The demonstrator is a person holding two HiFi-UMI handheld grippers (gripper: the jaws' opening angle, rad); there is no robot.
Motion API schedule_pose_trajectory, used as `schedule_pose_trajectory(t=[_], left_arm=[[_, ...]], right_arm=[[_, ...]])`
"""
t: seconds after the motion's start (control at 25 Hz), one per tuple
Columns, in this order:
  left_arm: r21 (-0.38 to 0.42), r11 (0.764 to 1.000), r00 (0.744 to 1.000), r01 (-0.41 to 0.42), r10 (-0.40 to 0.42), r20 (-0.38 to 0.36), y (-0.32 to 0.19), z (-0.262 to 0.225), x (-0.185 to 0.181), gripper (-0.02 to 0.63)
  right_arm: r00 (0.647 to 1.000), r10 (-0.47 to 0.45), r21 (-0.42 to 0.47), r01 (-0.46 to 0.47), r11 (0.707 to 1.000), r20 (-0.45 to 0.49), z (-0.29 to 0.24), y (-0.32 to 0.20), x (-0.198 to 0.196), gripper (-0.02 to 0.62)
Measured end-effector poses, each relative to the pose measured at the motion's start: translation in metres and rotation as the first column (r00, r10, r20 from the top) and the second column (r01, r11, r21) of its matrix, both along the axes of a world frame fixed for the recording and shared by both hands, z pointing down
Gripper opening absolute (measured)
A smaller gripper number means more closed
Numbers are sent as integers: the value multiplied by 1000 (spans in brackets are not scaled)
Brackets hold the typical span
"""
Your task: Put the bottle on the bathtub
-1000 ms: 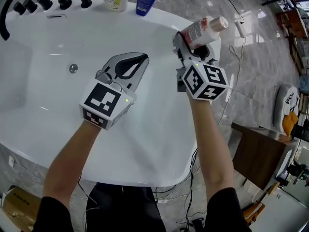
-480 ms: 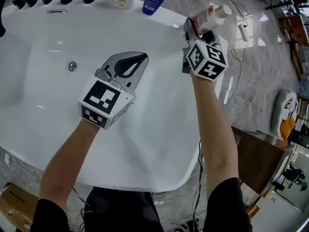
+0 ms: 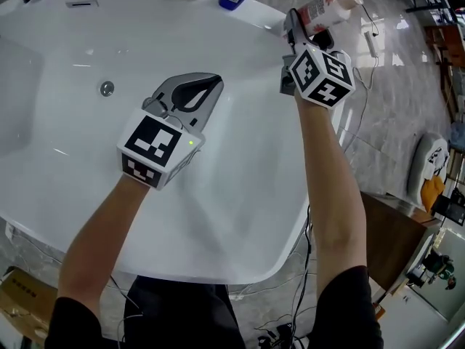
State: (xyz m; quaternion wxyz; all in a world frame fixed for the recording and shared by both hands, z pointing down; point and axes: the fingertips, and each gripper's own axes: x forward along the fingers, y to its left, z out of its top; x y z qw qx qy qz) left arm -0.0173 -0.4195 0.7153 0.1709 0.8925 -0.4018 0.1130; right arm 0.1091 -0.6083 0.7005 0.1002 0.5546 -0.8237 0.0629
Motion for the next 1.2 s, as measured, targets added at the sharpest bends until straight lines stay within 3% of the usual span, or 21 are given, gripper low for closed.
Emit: schedule_pose_trajectory(t=[0.32,0.56,0.92,1.04,1.2], left_arm=[[-1,1000,1000,8,-8,-11,2,-10,9,8],[-10,1000,1000,4,-5,-18,19,-29,16,8],[-33,999,999,24,-25,-31,73,-109,18,8],[-36,999,999,23,-25,-47,98,-151,19,8],[-48,999,998,17,-20,-67,137,-205,12,8]], right_arm=[[1000,-7,-23,7,1000,-16,0,17,5,253],[999,-5,-45,6,999,37,-12,63,13,253],[982,-3,21,-1,1000,190,-129,163,27,226],[983,-21,20,18,1000,181,-172,209,29,225],[981,-111,16,110,994,158,-219,277,7,225]])
